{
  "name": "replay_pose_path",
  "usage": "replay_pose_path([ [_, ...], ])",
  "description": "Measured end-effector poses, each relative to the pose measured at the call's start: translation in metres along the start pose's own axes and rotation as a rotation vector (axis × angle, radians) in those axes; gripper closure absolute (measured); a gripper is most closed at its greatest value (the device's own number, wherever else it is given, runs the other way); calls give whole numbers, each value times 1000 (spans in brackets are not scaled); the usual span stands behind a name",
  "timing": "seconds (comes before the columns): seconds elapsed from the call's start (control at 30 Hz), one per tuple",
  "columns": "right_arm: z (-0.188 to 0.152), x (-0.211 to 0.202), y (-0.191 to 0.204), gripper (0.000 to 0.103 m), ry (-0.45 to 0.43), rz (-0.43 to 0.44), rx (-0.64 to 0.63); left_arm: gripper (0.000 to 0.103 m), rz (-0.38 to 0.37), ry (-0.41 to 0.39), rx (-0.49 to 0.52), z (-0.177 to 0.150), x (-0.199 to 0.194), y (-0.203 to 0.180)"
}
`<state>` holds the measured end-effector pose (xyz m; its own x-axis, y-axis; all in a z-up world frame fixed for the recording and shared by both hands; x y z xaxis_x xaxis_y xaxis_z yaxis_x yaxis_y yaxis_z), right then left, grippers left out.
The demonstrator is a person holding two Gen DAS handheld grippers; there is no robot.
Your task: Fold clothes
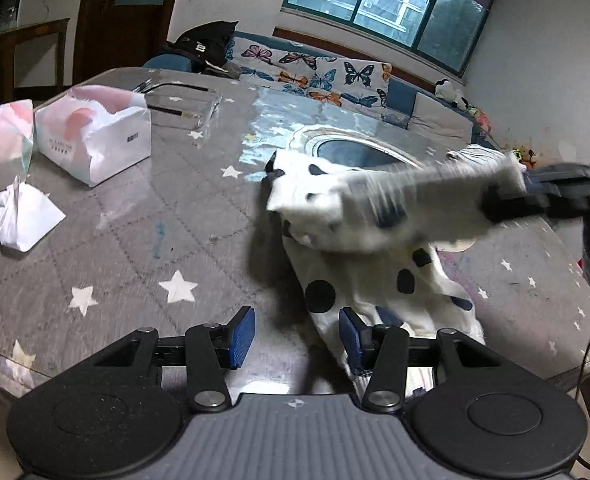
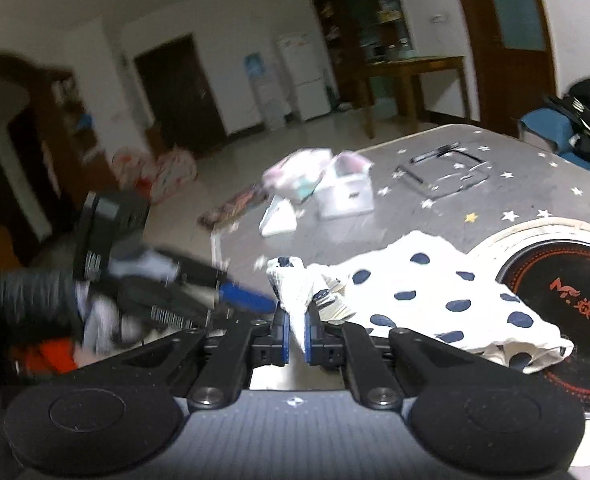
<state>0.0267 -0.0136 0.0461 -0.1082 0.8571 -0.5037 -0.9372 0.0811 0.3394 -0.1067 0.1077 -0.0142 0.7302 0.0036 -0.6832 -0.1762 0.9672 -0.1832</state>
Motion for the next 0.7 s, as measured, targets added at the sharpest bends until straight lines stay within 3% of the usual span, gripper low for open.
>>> replay_pose_path([
  [0.2,-23,4,16,96,86,-25,-174,53,21,-4,-4,1,-3,6],
  [0.47,-47,10,35,90,228,-93,-394,53,33,-74,6,19,-21,10],
  [0.7,-53,2,43,83,281,-61,-367,53,7,-130,28,33,-32,3],
])
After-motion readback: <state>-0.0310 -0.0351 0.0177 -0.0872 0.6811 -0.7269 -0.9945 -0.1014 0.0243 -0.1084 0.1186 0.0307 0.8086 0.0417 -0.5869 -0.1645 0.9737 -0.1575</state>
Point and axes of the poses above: each gripper's, at about its wrist camera, not at the fingertips, and x roughly the way its jaws point, y to its left, z to its top, the point moved 5 cm from there along x, roughly the way its jaws point, and after that the axes turned 8 degrees about z, right-handed, at the moved point
